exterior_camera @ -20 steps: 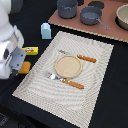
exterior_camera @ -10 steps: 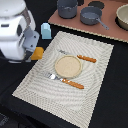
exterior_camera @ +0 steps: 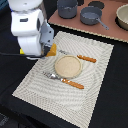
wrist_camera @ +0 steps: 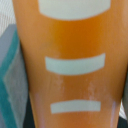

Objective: Place the bread, butter, and milk from the table onto the serving area.

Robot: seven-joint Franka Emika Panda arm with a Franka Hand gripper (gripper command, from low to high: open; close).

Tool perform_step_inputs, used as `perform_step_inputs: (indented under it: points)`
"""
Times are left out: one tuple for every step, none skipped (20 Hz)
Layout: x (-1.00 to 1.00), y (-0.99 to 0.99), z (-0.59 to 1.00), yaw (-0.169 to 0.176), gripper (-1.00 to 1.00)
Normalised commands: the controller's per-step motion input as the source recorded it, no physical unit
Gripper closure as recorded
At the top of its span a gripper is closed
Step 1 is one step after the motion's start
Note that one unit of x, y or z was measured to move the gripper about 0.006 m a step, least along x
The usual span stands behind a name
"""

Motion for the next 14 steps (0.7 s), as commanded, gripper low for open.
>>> perform_step_inputs:
  points:
    - [1.00, 0.23, 0.27, 0.000, 1.00]
    - [1.00, 0.20, 0.20, -0.010, 1.00]
    - [1.00, 0.20, 0.17, -0.006, 1.00]
    - [1.00, 0.20, 0.16, -0.006, 1.00]
    - [1.00, 0.20, 0.15, -0.007, 1.00]
    - [1.00, 0.19, 0.13, -0.013, 1.00]
    - [1.00, 0.19, 0.12, -0.015, 1.00]
    - [1.00, 0.17, 0.09, -0.024, 1.00]
    - [1.00, 0.17, 0.06, -0.028, 1.00]
    - [1.00, 0.17, 0.04, -0.029, 1.00]
    - [1.00, 0.19, 0.03, -0.027, 1.00]
    - [1.00, 0.18, 0.00, -0.031, 1.00]
    - [1.00, 0.20, 0.00, -0.030, 1.00]
    - [0.98, 0.19, 0.00, -0.035, 1.00]
